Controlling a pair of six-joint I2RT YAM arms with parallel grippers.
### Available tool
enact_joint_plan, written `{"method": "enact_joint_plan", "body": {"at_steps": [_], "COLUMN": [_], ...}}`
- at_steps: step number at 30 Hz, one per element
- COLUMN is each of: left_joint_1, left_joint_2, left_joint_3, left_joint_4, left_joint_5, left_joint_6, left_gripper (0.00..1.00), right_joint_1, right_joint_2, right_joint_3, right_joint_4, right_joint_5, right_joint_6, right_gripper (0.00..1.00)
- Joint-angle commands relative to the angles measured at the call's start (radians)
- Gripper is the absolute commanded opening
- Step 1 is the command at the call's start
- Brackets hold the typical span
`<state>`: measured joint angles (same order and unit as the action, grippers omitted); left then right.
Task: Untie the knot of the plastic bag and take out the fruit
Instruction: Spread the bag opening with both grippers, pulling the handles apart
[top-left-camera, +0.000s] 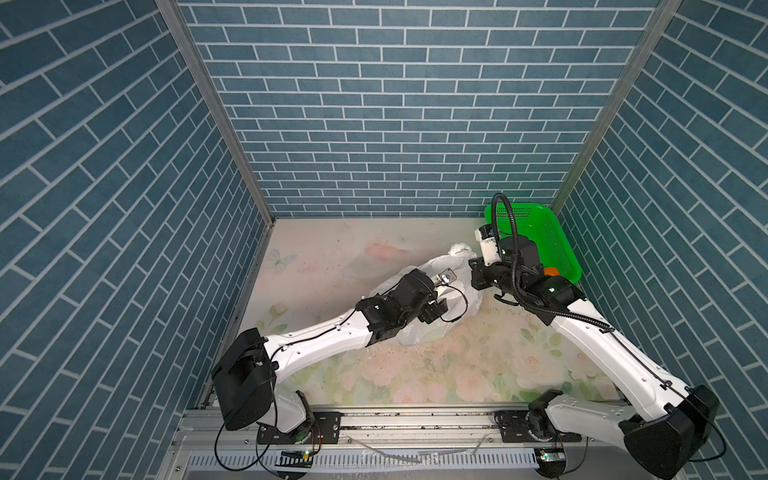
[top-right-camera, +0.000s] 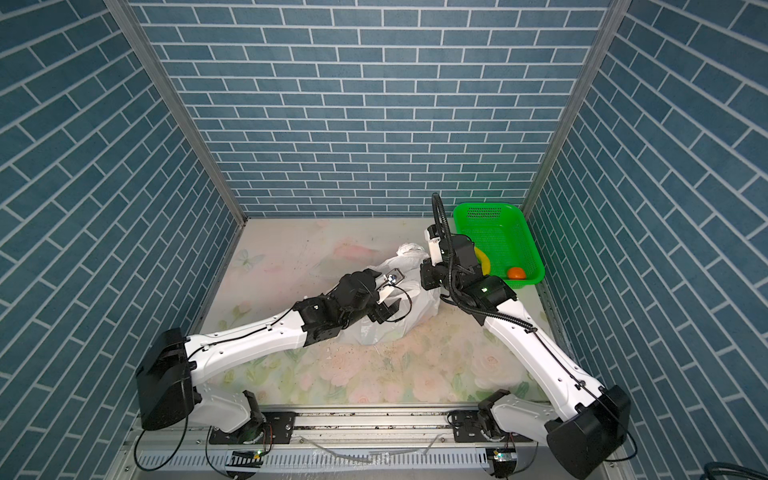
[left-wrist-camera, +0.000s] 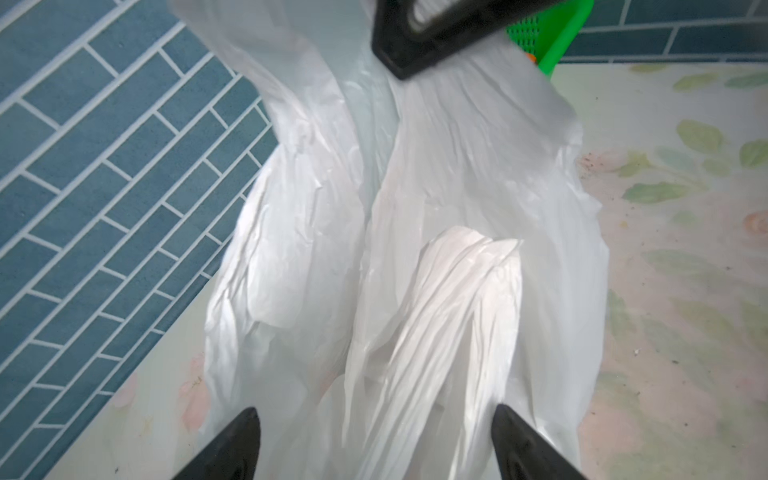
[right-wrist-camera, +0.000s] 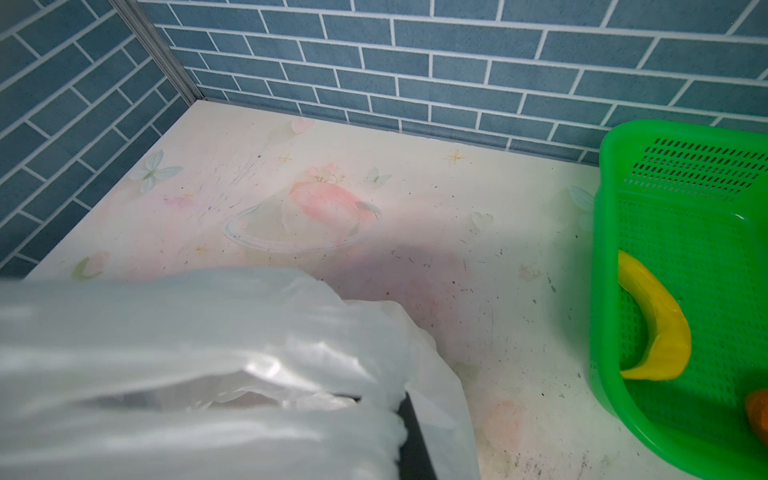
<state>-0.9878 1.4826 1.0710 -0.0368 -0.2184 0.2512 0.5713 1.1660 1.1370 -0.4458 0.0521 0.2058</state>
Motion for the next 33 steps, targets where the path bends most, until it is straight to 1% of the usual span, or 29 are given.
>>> {"method": "enact_joint_plan", "body": {"at_steps": [1, 4, 6, 9, 12, 13, 18, 23, 27, 30, 33], "left_joint_1": [-0.002, 0.002, 0.003, 0.008, 0.016, 0.018, 0.052, 0.091, 0.131, 0.138, 0.140], "left_joint_2": [-0.007, 0.002, 0.002, -0.018, -0.059, -0.077, -0.210, -0.367, -0.474, -0.542, -0.595], "left_joint_3": [-0.010, -0.008, -0.007, -0.012, -0.033, -0.043, -0.097, -0.144, -0.175, -0.223, -0.290], "left_joint_4": [0.035, 0.026, 0.030, 0.034, 0.024, 0.020, -0.021, -0.071, -0.114, -0.136, -0.145], "left_joint_5": [0.039, 0.036, 0.014, -0.010, -0.036, -0.043, -0.062, -0.044, 0.016, 0.018, -0.005], "left_joint_6": [0.056, 0.070, 0.076, 0.078, 0.080, 0.080, 0.064, 0.029, -0.041, -0.093, -0.149], "left_gripper": [0.77, 0.60, 0.40, 0.18, 0.03, 0.00, 0.00, 0.00, 0.00, 0.00, 0.00], "right_joint_1": [0.002, 0.003, 0.002, 0.001, 0.000, -0.002, -0.024, -0.065, -0.074, -0.074, -0.073], "right_joint_2": [-0.031, -0.035, -0.034, -0.033, -0.034, -0.036, -0.043, -0.055, -0.081, -0.107, -0.135], "right_joint_3": [0.054, 0.044, 0.039, 0.029, 0.022, 0.020, 0.005, -0.028, -0.071, -0.118, -0.174], "right_joint_4": [-0.015, -0.010, -0.007, -0.005, -0.004, -0.004, -0.023, -0.056, -0.085, -0.110, -0.124], "right_joint_5": [0.034, 0.037, 0.038, 0.048, 0.065, 0.072, 0.095, 0.077, 0.069, 0.059, 0.044], "right_joint_6": [0.025, 0.028, 0.030, 0.033, 0.032, 0.031, 0.040, 0.074, 0.095, 0.118, 0.146], "right_gripper": [0.00, 0.00, 0.00, 0.00, 0.00, 0.00, 0.00, 0.00, 0.00, 0.00, 0.00]}}
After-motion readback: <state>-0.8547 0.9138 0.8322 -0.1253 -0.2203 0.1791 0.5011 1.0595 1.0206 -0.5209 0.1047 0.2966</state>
